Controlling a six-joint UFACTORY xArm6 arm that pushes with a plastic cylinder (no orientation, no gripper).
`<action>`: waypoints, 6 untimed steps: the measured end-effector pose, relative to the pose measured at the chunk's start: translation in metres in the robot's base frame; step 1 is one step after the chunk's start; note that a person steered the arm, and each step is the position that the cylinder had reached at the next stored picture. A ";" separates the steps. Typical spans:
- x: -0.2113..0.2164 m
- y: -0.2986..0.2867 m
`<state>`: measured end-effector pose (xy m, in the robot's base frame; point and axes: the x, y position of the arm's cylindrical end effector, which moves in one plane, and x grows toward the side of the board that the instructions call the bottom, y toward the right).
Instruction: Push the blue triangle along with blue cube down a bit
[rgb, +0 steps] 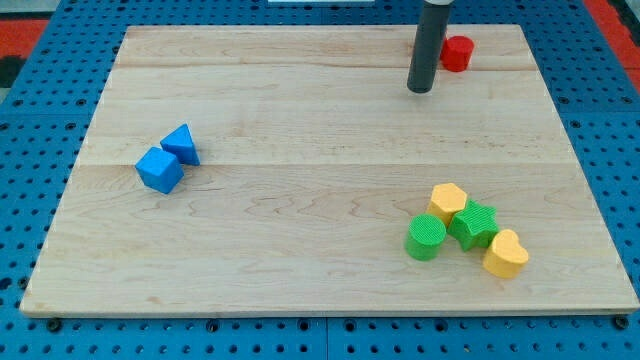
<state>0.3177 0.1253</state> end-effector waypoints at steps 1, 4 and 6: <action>0.000 -0.007; 0.081 -0.243; 0.116 -0.291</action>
<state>0.4338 -0.1657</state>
